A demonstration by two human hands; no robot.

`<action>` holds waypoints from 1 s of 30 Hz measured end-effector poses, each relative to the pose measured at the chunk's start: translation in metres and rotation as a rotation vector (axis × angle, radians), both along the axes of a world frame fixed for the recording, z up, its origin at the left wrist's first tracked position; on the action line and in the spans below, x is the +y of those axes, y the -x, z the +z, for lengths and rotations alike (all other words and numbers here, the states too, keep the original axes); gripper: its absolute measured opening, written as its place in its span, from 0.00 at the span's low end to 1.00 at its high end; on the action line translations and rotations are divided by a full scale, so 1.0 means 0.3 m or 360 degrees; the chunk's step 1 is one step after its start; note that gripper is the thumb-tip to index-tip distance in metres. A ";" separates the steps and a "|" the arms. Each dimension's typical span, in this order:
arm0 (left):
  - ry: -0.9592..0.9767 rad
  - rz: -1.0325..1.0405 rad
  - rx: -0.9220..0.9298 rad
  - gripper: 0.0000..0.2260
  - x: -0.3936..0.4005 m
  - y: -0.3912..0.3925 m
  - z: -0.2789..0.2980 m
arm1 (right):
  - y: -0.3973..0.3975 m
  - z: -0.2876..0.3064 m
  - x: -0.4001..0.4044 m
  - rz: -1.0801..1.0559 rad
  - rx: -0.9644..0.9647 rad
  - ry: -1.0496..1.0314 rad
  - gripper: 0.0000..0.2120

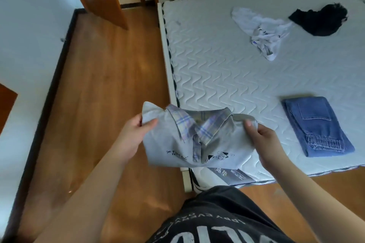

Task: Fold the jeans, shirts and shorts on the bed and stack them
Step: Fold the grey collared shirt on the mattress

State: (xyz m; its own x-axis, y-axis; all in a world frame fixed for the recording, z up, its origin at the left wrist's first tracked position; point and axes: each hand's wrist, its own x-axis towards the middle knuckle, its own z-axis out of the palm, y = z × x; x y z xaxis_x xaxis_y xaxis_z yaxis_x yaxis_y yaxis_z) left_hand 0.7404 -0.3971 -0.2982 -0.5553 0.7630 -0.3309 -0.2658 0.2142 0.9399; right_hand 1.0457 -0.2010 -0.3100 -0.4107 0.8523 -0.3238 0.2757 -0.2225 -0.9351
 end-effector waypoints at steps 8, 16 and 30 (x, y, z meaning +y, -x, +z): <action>0.0082 -0.0244 0.0050 0.10 0.270 0.057 0.005 | -0.030 -0.030 0.075 -0.0249 -0.0022 0.0029 0.14; 0.0251 -0.0690 0.0076 0.13 0.532 0.093 -0.045 | -0.077 -0.040 0.034 -0.0592 -0.0005 0.0057 0.24; 0.0131 -0.1720 0.0318 0.08 0.913 0.221 -0.143 | 0.182 -0.048 -0.294 -0.1550 -0.0139 0.0034 0.12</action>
